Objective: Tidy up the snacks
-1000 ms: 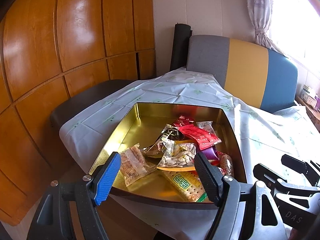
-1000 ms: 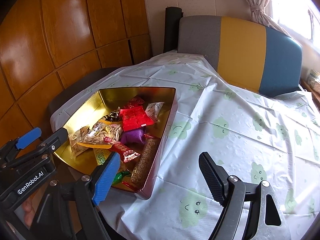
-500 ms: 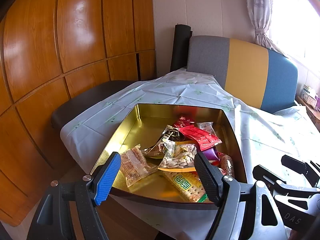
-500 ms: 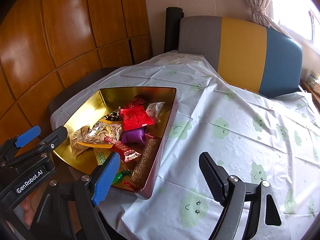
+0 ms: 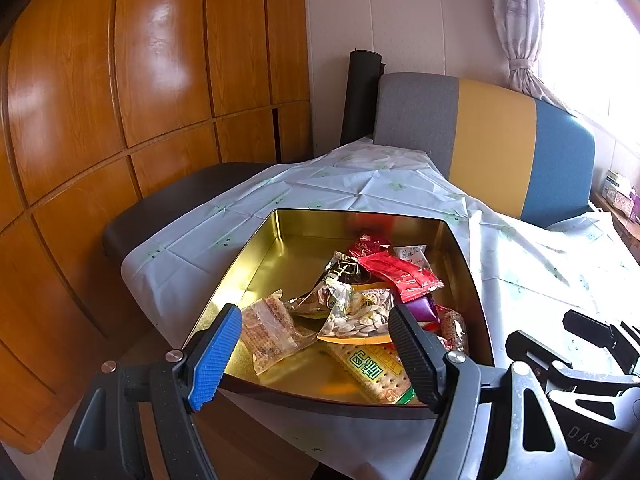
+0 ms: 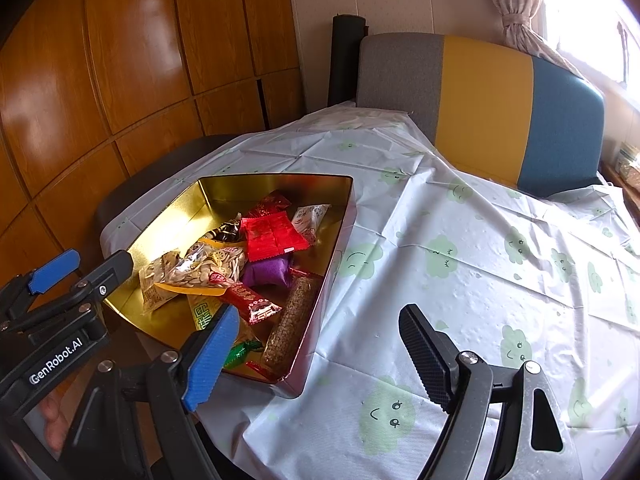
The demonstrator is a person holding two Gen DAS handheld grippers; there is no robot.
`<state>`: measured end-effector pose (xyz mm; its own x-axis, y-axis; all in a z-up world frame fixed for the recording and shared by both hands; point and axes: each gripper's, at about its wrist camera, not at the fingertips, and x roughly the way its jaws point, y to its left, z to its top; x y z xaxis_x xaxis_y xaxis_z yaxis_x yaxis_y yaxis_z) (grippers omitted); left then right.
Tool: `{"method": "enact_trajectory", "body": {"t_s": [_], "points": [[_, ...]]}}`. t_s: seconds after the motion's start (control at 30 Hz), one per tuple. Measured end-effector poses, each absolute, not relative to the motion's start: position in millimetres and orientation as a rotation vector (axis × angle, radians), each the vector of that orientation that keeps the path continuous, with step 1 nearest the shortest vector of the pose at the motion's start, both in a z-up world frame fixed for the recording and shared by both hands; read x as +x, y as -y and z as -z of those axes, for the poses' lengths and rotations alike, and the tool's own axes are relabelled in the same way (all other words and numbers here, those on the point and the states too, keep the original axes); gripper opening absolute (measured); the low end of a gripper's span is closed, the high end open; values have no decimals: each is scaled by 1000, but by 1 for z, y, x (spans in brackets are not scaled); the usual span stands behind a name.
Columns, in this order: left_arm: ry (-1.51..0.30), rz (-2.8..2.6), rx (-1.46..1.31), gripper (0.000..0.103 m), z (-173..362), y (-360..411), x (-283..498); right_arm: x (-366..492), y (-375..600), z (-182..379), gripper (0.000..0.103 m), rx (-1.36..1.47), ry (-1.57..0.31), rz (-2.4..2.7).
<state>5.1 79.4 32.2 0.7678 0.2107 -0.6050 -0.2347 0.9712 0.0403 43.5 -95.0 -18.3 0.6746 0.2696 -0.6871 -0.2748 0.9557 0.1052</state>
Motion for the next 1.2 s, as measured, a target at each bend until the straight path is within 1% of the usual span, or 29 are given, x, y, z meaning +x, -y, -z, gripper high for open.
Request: {"method": "enact_trajectory", "body": {"t_s": [1.1, 1.2], "points": [[-676, -203, -40, 77, -30, -78, 7, 43, 100, 22, 85, 0, -780, -304], [-672, -205, -63, 72, -30, -81, 8, 45, 103, 23, 85, 8, -783, -300]]}}
